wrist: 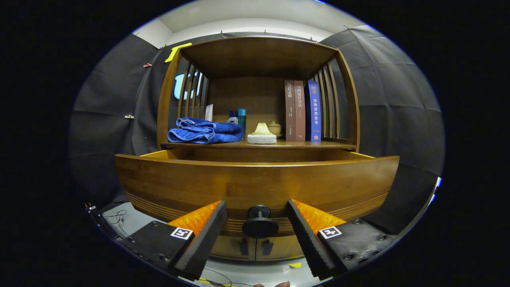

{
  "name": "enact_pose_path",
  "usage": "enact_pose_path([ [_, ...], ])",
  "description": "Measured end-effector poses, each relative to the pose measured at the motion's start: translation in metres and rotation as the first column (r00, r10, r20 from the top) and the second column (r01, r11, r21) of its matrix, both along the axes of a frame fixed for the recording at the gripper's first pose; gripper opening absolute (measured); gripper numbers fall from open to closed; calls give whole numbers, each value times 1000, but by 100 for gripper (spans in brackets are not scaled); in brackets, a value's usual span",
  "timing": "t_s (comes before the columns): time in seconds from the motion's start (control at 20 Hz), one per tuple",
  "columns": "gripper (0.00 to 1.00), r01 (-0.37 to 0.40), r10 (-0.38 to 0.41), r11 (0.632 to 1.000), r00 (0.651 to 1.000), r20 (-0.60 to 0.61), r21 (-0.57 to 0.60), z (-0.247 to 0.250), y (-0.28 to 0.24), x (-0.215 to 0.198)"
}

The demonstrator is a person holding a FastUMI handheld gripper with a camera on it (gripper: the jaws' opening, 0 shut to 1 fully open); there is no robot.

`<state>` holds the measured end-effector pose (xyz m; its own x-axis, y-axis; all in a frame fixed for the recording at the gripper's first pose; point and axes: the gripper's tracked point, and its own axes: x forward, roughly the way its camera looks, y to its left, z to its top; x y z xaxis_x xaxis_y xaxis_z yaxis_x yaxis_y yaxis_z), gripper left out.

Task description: Pull open the drawer, take out the items inside it, and place them on the countertop above the cabinet.

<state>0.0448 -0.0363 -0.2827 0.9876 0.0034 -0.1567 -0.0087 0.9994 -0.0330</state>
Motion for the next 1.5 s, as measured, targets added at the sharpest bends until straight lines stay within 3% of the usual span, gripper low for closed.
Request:
enact_pose_path([
  [0.95,99,10,-9,1000,1000,11,-8,-12,4,105],
  [1.5,99,15,-15,999,1000,0,-32,-15,4,131],
])
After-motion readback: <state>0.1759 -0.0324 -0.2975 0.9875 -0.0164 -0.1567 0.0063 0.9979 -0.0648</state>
